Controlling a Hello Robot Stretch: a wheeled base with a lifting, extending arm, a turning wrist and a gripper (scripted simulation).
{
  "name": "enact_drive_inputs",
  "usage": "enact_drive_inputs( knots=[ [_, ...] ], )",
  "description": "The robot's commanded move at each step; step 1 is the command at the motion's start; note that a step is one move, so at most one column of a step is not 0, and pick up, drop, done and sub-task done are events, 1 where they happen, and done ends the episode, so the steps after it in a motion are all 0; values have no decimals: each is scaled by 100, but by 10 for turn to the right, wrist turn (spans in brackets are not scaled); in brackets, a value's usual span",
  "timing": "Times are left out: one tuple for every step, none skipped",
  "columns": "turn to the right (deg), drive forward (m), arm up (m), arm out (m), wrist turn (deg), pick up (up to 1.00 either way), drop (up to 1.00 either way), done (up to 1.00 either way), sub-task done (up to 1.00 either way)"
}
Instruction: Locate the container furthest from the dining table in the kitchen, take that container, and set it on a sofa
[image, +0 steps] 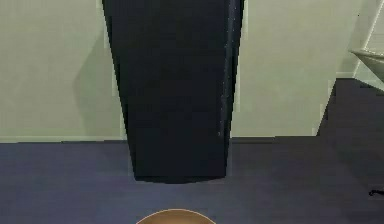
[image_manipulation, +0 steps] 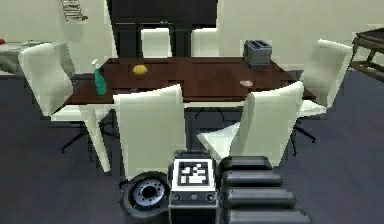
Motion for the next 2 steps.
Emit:
enact_drive_inputs(
  knots=[
    [0,30,0,0,0,0,0,0,0],
    [-450,0,0,0,0,0,0,0,0]
  ],
)
